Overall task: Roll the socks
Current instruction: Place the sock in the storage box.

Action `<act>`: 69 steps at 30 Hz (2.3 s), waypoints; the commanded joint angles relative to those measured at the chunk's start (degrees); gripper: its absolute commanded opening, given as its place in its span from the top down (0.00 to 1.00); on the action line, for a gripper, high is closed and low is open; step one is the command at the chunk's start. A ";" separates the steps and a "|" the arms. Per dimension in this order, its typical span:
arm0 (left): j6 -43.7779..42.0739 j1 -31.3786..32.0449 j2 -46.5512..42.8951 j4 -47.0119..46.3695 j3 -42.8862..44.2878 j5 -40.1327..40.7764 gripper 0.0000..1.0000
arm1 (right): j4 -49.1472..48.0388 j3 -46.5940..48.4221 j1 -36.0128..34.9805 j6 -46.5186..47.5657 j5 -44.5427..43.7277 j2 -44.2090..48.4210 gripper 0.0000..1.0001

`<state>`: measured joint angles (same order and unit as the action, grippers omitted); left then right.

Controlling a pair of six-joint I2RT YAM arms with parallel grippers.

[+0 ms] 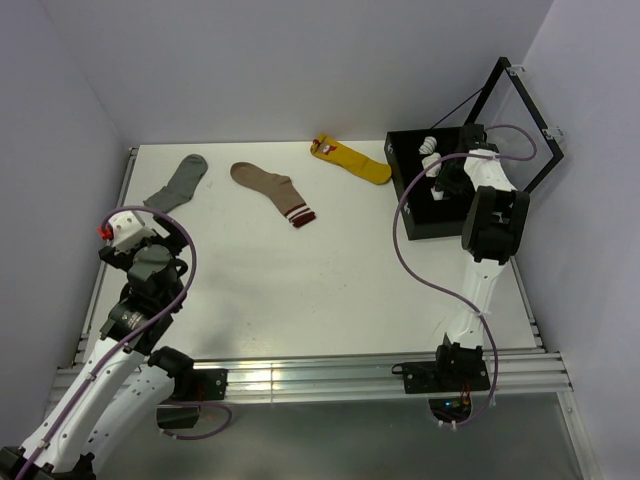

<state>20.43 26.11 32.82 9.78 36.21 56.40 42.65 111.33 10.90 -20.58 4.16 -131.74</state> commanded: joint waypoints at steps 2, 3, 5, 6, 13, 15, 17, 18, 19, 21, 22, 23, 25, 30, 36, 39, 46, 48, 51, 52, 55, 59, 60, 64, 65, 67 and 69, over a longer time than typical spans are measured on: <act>0.49 -0.44 -0.30 0.06 1.67 -0.85 0.09 | 9.12 -2.60 -0.87 -1.13 0.67 -0.63 1.00; 0.41 -0.44 -0.21 -0.02 1.67 -1.03 0.09 | 8.42 -5.22 -0.88 -1.22 0.58 0.95 1.00; 0.40 -0.53 -0.12 -0.11 1.59 -1.56 0.09 | 7.70 -6.21 -0.88 -1.75 0.84 1.23 0.98; 0.49 -0.62 -0.04 -0.11 1.67 -1.73 0.09 | 8.58 -4.82 -0.88 -1.40 1.54 0.01 0.98; 0.76 -0.80 -0.30 0.33 1.68 -1.73 0.09 | 12.18 -1.29 -2.63 -0.87 -3.10 -2.90 0.94; 0.84 -0.80 -0.47 0.41 1.59 -1.73 0.09 | 13.33 -1.37 -3.42 -0.34 -3.90 -2.73 0.90; 0.84 -0.80 -0.30 0.41 1.76 -2.00 0.09 | 12.46 -3.99 -4.22 -0.08 -4.07 -1.68 0.85; 0.84 -0.88 -0.30 0.24 1.76 -2.08 0.09 | 11.67 -5.06 -4.30 -0.16 -4.08 -1.41 0.83; 0.84 -0.88 -0.12 0.24 1.85 -2.26 0.09 | 10.53 -5.85 -4.30 -0.51 -4.08 -1.41 0.80; 1.11 -1.06 -0.04 0.59 1.94 -2.61 0.09 | 10.35 -5.86 -4.04 -0.43 -2.24 -1.85 0.71; 1.19 -1.06 -0.03 0.76 2.03 -2.53 0.09 | 10.08 -5.95 -4.04 -0.51 -1.71 -1.85 0.67; 1.28 -1.06 -0.03 1.03 2.03 -2.35 0.10 | 9.82 -6.12 -4.13 -0.60 -1.35 -1.15 0.65; 1.55 -1.06 -0.47 1.21 2.03 -2.17 0.09 | 8.42 -6.47 -4.13 -1.13 -1.17 0.34 0.58; 1.46 -1.15 -1.18 0.94 1.85 -2.17 0.09 | 7.45 -3.58 -4.04 -1.66 -3.37 4.74 0.48; 1.72 -1.15 -1.35 1.47 2.03 -2.00 0.09 | 4.04 -2.34 -4.04 -2.10 -6.88 6.93 0.46; 1.55 -1.15 -1.88 1.12 1.76 -2.00 0.09 | 1.30 -4.19 -4.04 -2.45 -9.43 8.78 0.47; 1.55 -1.24 -1.53 1.29 1.85 -2.26 0.09 | -5.38 -8.31 -4.04 -1.92 -9.09 12.30 0.47; 1.55 -1.24 -1.70 1.29 1.85 -2.17 0.09 | -6.61 -8.50 -4.13 -2.27 -9.35 12.47 0.44; 1.55 -1.32 -1.97 1.29 1.85 -2.09 0.09 | -7.58 -8.67 -3.87 -2.62 -8.91 11.77 0.41; 1.55 -1.32 -1.97 1.29 1.76 -2.09 0.09 | -7.67 -8.50 -3.78 -2.62 -9.26 11.60 0.39; 1.55 -1.32 -2.06 1.29 1.67 -2.09 0.09 | -8.99 -9.02 -3.51 -2.36 -9.79 11.07 0.36; 1.55 -1.32 -2.14 1.38 1.76 -2.09 0.10 | -11.88 -10.86 -2.64 -1.83 -9.09 11.07 0.33; 1.46 -1.32 -2.14 1.29 1.76 -2.26 0.10 | -13.72 -11.48 -2.46 -1.75 -8.65 11.16 0.33; 1.55 -1.32 -1.97 1.29 1.76 -2.17 0.10 | -15.58 -13.50 -1.06 -1.57 -8.12 10.37 0.33; 1.46 -1.32 -1.97 1.29 1.68 -2.26 0.10 | -16.11 -13.94 -0.96 -1.14 -8.03 10.54 0.33; 1.55 -1.32 -2.06 1.29 1.67 -2.26 0.10 | -17.51 -15.34 -0.70 -0.87 -7.42 10.80 0.32; 1.46 -1.32 -2.06 1.21 1.67 -2.35 0.10 | -17.43 -15.44 -0.53 -1.04 -5.76 10.37 0.31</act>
<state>21.78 25.15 31.20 11.84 36.23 54.72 27.92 96.62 9.76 -22.35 -2.98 -122.19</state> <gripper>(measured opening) 0.903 0.686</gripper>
